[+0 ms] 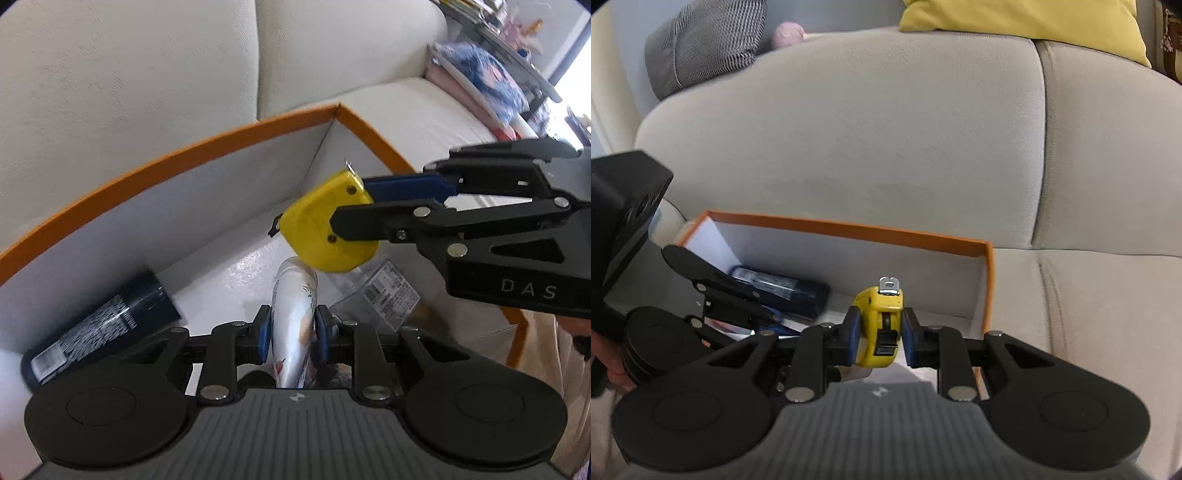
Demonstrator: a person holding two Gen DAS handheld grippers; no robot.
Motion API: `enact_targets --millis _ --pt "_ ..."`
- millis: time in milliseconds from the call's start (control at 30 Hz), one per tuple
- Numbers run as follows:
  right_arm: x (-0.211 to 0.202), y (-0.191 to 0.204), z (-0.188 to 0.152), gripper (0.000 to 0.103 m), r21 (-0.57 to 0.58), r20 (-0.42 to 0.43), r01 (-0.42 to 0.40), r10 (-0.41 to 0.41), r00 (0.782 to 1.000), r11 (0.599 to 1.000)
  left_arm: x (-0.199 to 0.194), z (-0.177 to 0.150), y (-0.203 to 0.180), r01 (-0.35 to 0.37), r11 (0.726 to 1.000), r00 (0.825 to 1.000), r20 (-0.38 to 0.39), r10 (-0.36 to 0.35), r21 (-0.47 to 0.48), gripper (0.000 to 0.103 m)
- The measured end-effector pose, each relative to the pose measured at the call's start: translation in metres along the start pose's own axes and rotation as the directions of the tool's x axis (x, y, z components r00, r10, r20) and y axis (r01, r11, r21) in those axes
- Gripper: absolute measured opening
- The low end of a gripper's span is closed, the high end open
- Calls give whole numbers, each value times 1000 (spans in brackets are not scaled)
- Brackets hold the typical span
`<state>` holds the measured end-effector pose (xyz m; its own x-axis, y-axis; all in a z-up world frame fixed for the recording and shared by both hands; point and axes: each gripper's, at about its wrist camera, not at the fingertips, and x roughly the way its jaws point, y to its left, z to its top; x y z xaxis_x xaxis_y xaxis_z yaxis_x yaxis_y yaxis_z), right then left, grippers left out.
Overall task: Organize rigid objects
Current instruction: 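Lift the lotion tube and tape measure and carry them over the orange box, then lower the lotion tube with the left gripper while the right lowers the tape measure, release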
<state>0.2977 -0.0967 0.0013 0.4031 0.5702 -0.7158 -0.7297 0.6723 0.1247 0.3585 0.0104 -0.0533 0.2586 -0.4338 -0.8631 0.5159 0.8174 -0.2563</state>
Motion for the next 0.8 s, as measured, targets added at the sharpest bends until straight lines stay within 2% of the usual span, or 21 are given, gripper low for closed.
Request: enact_targets --millis 67,133,167,200,267,367,433,500,667,733,800 --pt "4 -1 -1 23 -25 -7 18 -18 1000 1000 5 0 2 6 1000 1000 -19 -5 8 29" --pt "8 -2 -3 24 -35 -15 22 -23 1000 999 5 -1 1 -39 999 999 -18 40 26 29" --pt "9 -3 -4 24 -39 -17 25 -26 1000 999 3 -2 1 -59 998 998 -14 59 32 35" --pt "11 -3 -4 24 -44 -18 29 -29 999 999 0 -3 2 -79 996 997 -10 79 34 47" --pt "12 -2 -4 24 -52 -19 33 -34 999 998 -7 -7 2 -124 991 992 4 124 45 56" --pt "14 -2 -5 24 -51 -22 33 -34 999 998 -18 -14 1 -186 979 982 16 186 77 56" --pt "15 -1 -5 24 -49 -22 35 -36 999 998 -26 -20 3 -194 979 981 2 195 59 56" --pt "14 0 -5 24 -49 -22 33 -34 999 998 -33 -28 6 -204 978 979 -18 205 28 61" --pt "13 6 -8 24 -66 -25 35 -37 999 997 -39 -48 11 -257 965 963 -94 252 -56 60" --pt "12 5 -7 24 -62 -29 37 -38 999 997 -36 -52 12 -289 956 954 -105 282 -57 54" --pt "12 5 -6 24 -58 -28 38 -40 999 998 -32 -51 11 -305 951 949 -102 299 -52 43"
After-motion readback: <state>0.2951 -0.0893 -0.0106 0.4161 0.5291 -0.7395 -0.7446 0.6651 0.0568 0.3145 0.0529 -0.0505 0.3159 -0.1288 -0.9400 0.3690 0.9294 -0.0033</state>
